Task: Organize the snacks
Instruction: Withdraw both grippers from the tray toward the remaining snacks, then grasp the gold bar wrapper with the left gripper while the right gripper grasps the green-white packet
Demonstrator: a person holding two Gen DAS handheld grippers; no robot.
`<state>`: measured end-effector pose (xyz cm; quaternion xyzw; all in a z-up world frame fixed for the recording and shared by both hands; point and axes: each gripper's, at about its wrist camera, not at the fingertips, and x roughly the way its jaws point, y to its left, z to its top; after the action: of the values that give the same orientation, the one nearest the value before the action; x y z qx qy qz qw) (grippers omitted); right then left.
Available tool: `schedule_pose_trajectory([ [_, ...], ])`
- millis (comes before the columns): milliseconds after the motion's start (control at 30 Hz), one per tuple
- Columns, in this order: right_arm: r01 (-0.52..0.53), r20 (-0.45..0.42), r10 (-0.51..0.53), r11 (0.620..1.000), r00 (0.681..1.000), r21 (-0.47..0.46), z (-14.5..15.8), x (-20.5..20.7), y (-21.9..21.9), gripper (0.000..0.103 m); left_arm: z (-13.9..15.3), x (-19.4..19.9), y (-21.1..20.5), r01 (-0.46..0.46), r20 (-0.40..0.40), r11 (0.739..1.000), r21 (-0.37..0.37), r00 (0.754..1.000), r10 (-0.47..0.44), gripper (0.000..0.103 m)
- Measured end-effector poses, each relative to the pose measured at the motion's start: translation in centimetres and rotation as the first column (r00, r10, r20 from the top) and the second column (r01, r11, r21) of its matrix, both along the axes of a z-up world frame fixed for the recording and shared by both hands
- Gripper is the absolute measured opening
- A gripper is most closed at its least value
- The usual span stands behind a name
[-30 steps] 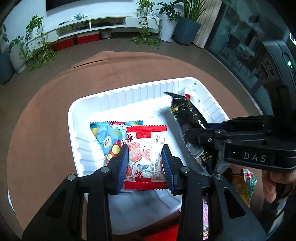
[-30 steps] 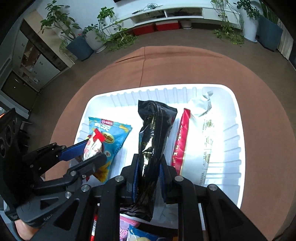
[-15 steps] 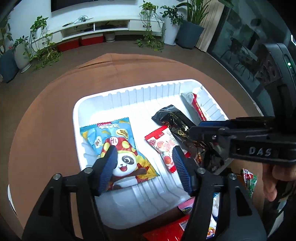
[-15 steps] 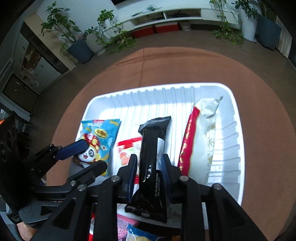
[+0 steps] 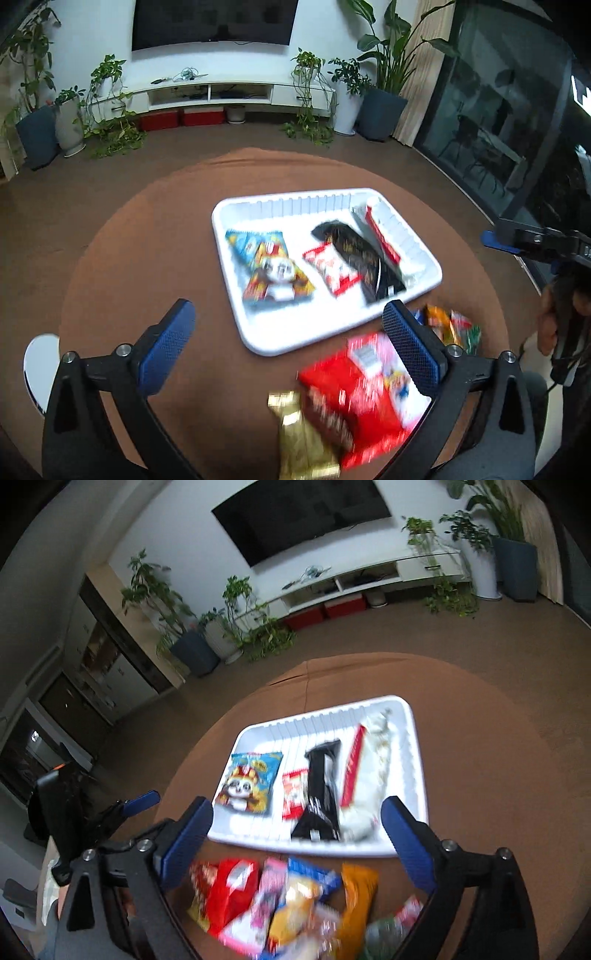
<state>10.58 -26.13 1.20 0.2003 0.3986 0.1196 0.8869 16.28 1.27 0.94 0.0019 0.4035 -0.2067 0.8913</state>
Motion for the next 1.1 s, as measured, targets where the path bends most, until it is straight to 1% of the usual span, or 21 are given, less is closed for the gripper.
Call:
schedule_pose_trajectory([
  [67,0.016,-0.003,-0.016,1.0,1.0,0.024,-0.7,-2.3,-0.5,0.095,-0.6,-2.0,1.2,-0.026,-0.012,1.0,-0.009,1.0,0.025,0.103],
  [200,0.06,-0.038,-0.058,0.996,0.998,0.073,-3.0,-6.7,-1.3,0.095,-2.6,-5.1,3.1,-0.068,-0.051,0.997,-0.043,0.997,0.066,0.103],
  [267,0.088,-0.06,-0.082,0.991,0.995,0.1,-4.1,-8.6,-1.6,0.095,-3.6,-6.5,4.0,-0.102,-0.082,0.992,-0.069,0.992,0.096,0.103],
  [300,0.103,-0.073,-0.096,0.989,0.993,0.108,-4.8,-9.6,-1.6,0.095,-4.4,-7.2,4.3,-0.113,-0.104,0.992,-0.063,0.989,0.106,0.103],
  [367,0.119,-0.084,-0.111,0.988,0.99,0.1,-5.4,-10.6,-1.5,0.095,-5.8,-7.6,4.3,-0.125,-0.153,0.992,-0.021,0.981,0.12,0.103],
  [433,0.123,-0.1,-0.116,0.99,0.988,0.07,-6.0,-11.3,-1.2,0.093,-6.8,-7.9,4.3,-0.133,-0.188,0.991,0.009,0.973,0.132,0.103],
  [500,0.126,-0.116,-0.121,0.991,0.986,0.043,-6.3,-11.6,-1.0,0.087,-7.2,-8.1,4.2,-0.121,-0.195,0.992,0.025,0.973,0.124,0.103],
  [567,0.141,-0.134,-0.137,0.99,0.981,0.018,-6.6,-11.8,-1.1,0.084,-7.2,-8.3,3.4,-0.089,-0.189,0.994,0.071,0.977,0.101,0.103],
  [667,0.17,-0.154,-0.171,0.985,0.973,-0.018,-6.9,-11.8,-1.5,0.083,-7.4,-8.0,2.2,-0.04,-0.194,0.992,0.12,0.979,0.063,0.103],
  [767,0.16,-0.162,-0.169,0.985,0.972,-0.067,-7.2,-12.0,-1.2,0.083,-8.2,-7.4,1.2,-0.001,-0.212,0.982,0.189,0.976,0.042,0.102],
  [867,0.151,-0.168,-0.165,0.984,0.972,-0.095,-7.3,-11.9,-1.0,0.083,-8.4,-6.5,0.9,0.01,-0.222,0.979,0.206,0.974,0.036,0.102],
  [1033,0.161,-0.192,-0.179,0.981,0.965,-0.104,-7.6,-11.5,-1.1,0.083,-8.8,-5.3,0.2,0.047,-0.236,0.968,0.247,0.972,0.013,0.102],
  [1100,0.155,-0.202,-0.175,0.982,0.964,-0.11,-7.8,-11.5,-1.0,0.083,-8.9,-4.9,-0.1,0.055,-0.24,0.966,0.251,0.971,0.007,0.101],
])
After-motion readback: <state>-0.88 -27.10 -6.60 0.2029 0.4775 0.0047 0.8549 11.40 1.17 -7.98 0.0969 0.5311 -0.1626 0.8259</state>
